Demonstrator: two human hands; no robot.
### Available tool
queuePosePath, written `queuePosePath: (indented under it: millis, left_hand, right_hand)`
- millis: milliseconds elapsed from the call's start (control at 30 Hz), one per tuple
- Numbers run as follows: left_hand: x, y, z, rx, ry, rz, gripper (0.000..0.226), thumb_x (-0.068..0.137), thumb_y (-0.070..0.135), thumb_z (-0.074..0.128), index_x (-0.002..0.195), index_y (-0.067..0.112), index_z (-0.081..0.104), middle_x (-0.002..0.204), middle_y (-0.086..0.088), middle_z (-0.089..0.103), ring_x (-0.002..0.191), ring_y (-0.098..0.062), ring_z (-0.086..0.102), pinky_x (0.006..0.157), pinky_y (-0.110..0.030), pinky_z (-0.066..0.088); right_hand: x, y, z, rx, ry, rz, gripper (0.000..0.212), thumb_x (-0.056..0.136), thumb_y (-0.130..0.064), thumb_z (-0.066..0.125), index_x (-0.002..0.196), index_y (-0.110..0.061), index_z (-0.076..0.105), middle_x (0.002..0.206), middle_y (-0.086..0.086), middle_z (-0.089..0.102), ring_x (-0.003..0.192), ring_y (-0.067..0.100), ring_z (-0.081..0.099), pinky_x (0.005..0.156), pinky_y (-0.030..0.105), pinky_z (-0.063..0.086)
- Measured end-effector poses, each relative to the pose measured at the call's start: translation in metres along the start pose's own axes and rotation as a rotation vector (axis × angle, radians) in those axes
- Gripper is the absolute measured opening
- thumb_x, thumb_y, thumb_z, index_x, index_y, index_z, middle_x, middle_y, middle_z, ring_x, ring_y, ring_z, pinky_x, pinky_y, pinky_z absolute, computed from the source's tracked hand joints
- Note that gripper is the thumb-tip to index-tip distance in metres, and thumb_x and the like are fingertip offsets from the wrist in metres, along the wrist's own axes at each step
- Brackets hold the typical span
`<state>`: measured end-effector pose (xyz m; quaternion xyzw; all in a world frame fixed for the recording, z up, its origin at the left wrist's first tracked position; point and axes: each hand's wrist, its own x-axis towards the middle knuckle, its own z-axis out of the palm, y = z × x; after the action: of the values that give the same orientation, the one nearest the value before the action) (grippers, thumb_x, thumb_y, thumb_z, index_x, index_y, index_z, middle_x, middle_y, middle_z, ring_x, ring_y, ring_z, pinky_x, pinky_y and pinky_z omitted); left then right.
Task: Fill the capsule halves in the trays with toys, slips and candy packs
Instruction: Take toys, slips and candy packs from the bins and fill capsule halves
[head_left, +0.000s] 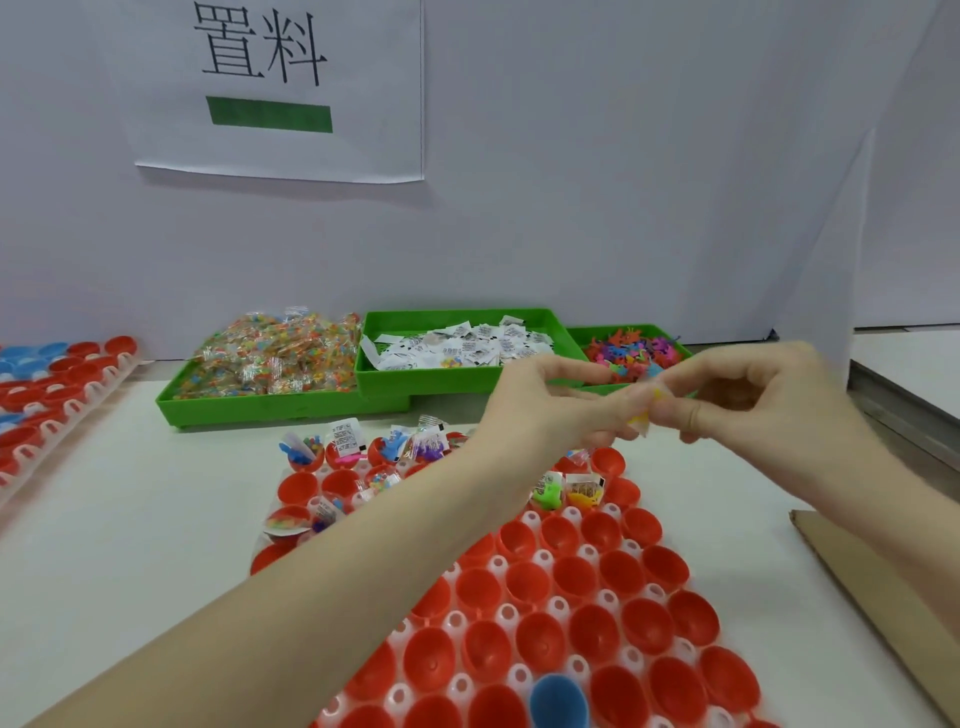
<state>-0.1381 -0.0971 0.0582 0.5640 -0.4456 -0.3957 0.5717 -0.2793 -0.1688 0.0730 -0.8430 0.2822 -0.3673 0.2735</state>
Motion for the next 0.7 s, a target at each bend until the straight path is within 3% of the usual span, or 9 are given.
queuePosePath:
  millis: [100,167,267,433,567,633,700]
  left_hand:
    - [0.009,-0.013,-0.002,0.480,0.090,0.116,0.014,0.082,0.036,0.065,0.089,0.026,0.059,0.090,0.007,0.065,0.084,-0.006,0.062,0.075,-0.020,0.050]
    - [0.011,-0.022,-0.004,0.756,0.044,0.177,0.014,0.087,0.034,0.059,0.096,0.024,0.064,0.097,0.012,0.062,0.096,-0.008,0.057,0.083,-0.025,0.045]
    - [0.012,-0.034,-0.006,1.009,0.037,0.193,0.020,0.093,0.029,0.051,0.104,0.022,0.066,0.108,0.007,0.064,0.103,-0.014,0.056,0.090,-0.031,0.040]
    - [0.013,-0.039,-0.020,0.926,0.183,0.209,0.021,0.093,0.024,0.050,0.097,0.017,0.069,0.095,0.008,0.067,0.095,-0.014,0.059,0.093,-0.038,0.042]
    - [0.011,-0.038,-0.033,0.829,0.255,0.295,0.017,0.090,0.021,0.054,0.092,0.015,0.070,0.078,0.016,0.056,0.084,-0.008,0.056,0.092,-0.037,0.043]
    - [0.010,-0.039,-0.039,0.789,0.281,0.337,0.016,0.089,0.020,0.055,0.090,0.015,0.070,0.074,0.019,0.055,0.079,-0.005,0.056,0.087,-0.030,0.045]
    - [0.010,-0.039,-0.045,0.762,0.303,0.378,0.015,0.089,0.019,0.057,0.090,0.014,0.071,0.072,0.022,0.054,0.073,0.002,0.053,0.075,-0.011,0.042]
  right_hand:
    - [0.000,0.035,0.012,-0.067,-0.082,0.173,0.024,0.073,-0.008,0.074,0.061,-0.023,0.061,0.064,-0.005,0.062,0.052,0.012,0.054,0.052,0.017,0.041]
    - [-0.003,0.054,0.021,-0.163,-0.157,0.246,0.019,0.077,-0.013,0.072,0.065,-0.023,0.060,0.070,-0.006,0.062,0.060,0.012,0.056,0.057,0.016,0.041]
    - [-0.006,0.068,0.029,-0.235,-0.227,0.287,0.018,0.080,-0.017,0.069,0.068,-0.024,0.059,0.071,-0.009,0.062,0.063,0.009,0.057,0.060,0.018,0.041]
    - [-0.005,0.073,0.035,-0.312,-0.292,0.264,0.021,0.081,-0.022,0.068,0.069,-0.030,0.053,0.069,-0.014,0.058,0.061,0.001,0.053,0.055,0.011,0.037]
    - [0.000,0.071,0.034,-0.288,-0.330,0.247,0.019,0.074,-0.022,0.075,0.077,-0.028,0.058,0.070,-0.011,0.059,0.059,0.001,0.053,0.053,0.008,0.039]
    - [0.003,0.070,0.034,-0.284,-0.347,0.240,0.020,0.070,-0.021,0.078,0.076,-0.028,0.060,0.071,-0.010,0.060,0.060,0.002,0.055,0.053,0.008,0.041]
    - [0.005,0.070,0.034,-0.299,-0.377,0.240,0.018,0.067,-0.020,0.080,0.077,-0.024,0.065,0.072,-0.010,0.062,0.059,0.002,0.055,0.052,0.007,0.041]
